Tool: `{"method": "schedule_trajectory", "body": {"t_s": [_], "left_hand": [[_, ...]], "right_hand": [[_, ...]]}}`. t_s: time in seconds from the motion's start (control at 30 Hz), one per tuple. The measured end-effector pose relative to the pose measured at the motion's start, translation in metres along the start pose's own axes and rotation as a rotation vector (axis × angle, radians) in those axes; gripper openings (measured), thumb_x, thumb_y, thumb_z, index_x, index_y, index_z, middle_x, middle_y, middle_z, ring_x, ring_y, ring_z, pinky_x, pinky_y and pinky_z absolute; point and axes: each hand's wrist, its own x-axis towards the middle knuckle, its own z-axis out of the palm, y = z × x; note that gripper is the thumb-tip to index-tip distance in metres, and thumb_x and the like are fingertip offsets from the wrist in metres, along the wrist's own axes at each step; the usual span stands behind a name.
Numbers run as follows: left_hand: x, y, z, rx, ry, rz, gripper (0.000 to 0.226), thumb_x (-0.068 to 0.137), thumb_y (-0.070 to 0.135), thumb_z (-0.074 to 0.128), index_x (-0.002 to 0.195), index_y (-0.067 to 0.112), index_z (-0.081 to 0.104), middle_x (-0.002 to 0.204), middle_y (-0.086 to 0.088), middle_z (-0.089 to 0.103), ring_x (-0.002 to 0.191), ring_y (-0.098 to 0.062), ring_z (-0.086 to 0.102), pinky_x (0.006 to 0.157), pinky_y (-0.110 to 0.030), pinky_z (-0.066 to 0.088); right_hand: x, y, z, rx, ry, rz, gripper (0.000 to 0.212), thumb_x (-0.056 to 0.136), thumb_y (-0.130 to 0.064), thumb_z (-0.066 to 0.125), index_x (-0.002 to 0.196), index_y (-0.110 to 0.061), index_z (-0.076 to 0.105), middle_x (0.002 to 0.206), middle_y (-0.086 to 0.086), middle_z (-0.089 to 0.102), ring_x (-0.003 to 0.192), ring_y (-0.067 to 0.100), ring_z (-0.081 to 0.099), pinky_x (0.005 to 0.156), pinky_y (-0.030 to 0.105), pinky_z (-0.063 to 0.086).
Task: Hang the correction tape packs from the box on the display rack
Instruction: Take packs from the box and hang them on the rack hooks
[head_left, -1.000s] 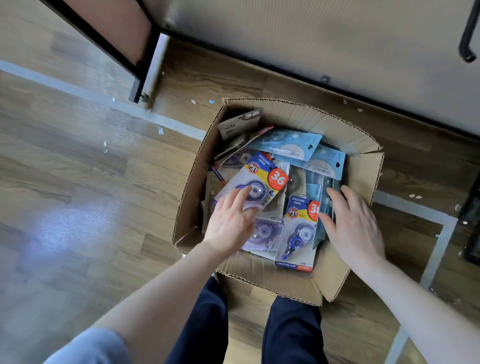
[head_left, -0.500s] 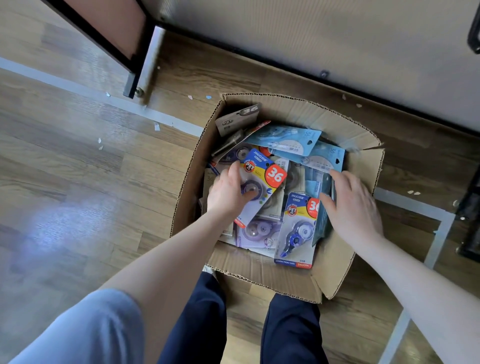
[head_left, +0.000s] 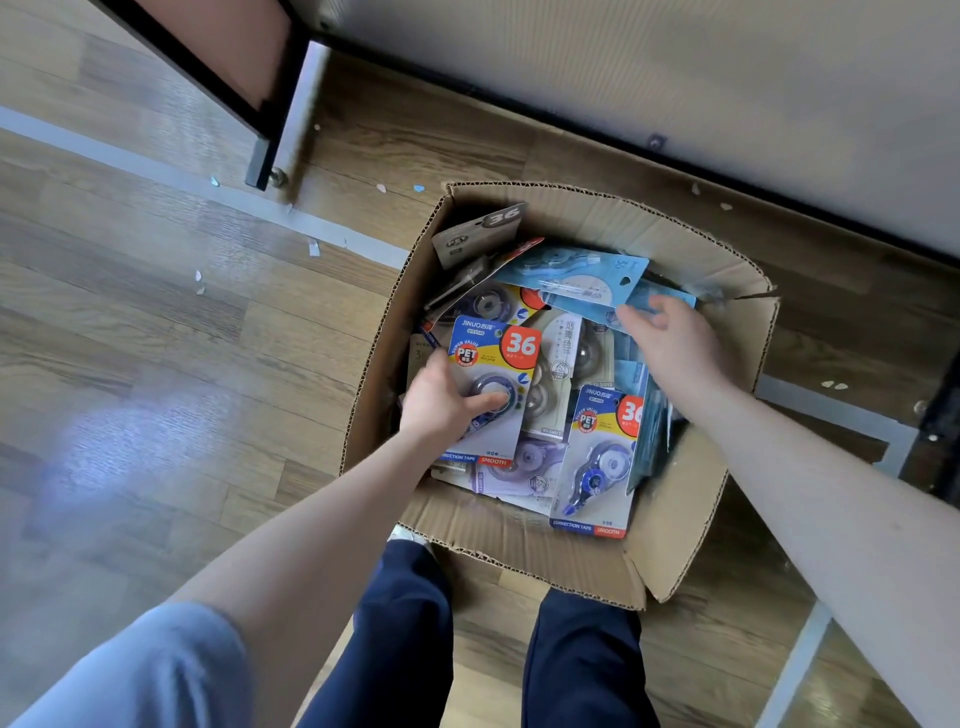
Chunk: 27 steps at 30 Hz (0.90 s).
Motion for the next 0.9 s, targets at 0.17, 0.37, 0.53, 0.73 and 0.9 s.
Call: {"method": "schedule_trajectory", "body": {"t_s": [0.17, 0.37, 0.53, 0.73, 0.9], "left_hand": [[0.008, -0.013, 0.004, -0.023, -0.025, 0.003, 0.051, 0.066, 0.040, 0.085, 0.089, 0.007, 0.053, 0.080, -0.010, 0.063, 0.088, -0.025, 0.065, 0.063, -0.029, 0.039], [0.009, -0.013, 0.000, 0.006, -0.047, 0.042, 0.053, 0.066, 0.042, 0.084, 0.075, 0.012, 0.042, 0.064, -0.003, 0.054, 0.080, -0.017, 0.063, 0.051, -0.032, 0.039], [0.006, -0.011, -0.007, -0.010, -0.032, 0.047, 0.049, 0.065, 0.040, 0.085, 0.091, 0.012, 0.054, 0.077, 0.008, 0.061, 0.075, -0.013, 0.060, 0.058, -0.024, 0.037], [-0.013, 0.000, -0.021, -0.121, 0.012, 0.061, 0.040, 0.069, 0.022, 0.084, 0.093, 0.017, 0.053, 0.088, 0.006, 0.064, 0.084, -0.015, 0.061, 0.072, -0.030, 0.048], [-0.028, 0.015, -0.035, -0.127, 0.023, 0.089, 0.033, 0.071, 0.019, 0.080, 0.093, 0.015, 0.056, 0.093, 0.001, 0.068, 0.086, -0.018, 0.061, 0.069, -0.029, 0.046]], "right_hand": [[0.013, -0.021, 0.020, 0.232, 0.035, 0.137, 0.037, 0.080, -0.051, 0.064, 0.079, -0.017, 0.050, 0.074, -0.003, 0.048, 0.068, 0.015, 0.047, 0.067, 0.029, 0.038], [0.021, -0.039, 0.029, 0.375, 0.051, 0.266, 0.043, 0.077, -0.044, 0.070, 0.099, -0.011, 0.056, 0.087, -0.002, 0.055, 0.080, 0.019, 0.053, 0.068, 0.029, 0.039], [0.021, -0.038, 0.030, 0.533, 0.076, 0.268, 0.031, 0.078, -0.023, 0.069, 0.103, -0.007, 0.060, 0.100, 0.005, 0.067, 0.080, 0.015, 0.065, 0.064, 0.026, 0.046], [-0.005, -0.031, 0.021, 1.017, 0.180, 0.328, 0.017, 0.082, 0.003, 0.060, 0.091, -0.011, 0.055, 0.108, 0.011, 0.066, 0.088, 0.021, 0.068, 0.070, 0.021, 0.057], [-0.023, -0.028, 0.002, 1.067, 0.231, 0.342, 0.024, 0.079, 0.004, 0.065, 0.088, -0.016, 0.055, 0.103, 0.007, 0.066, 0.091, 0.017, 0.067, 0.062, 0.017, 0.053]]}}
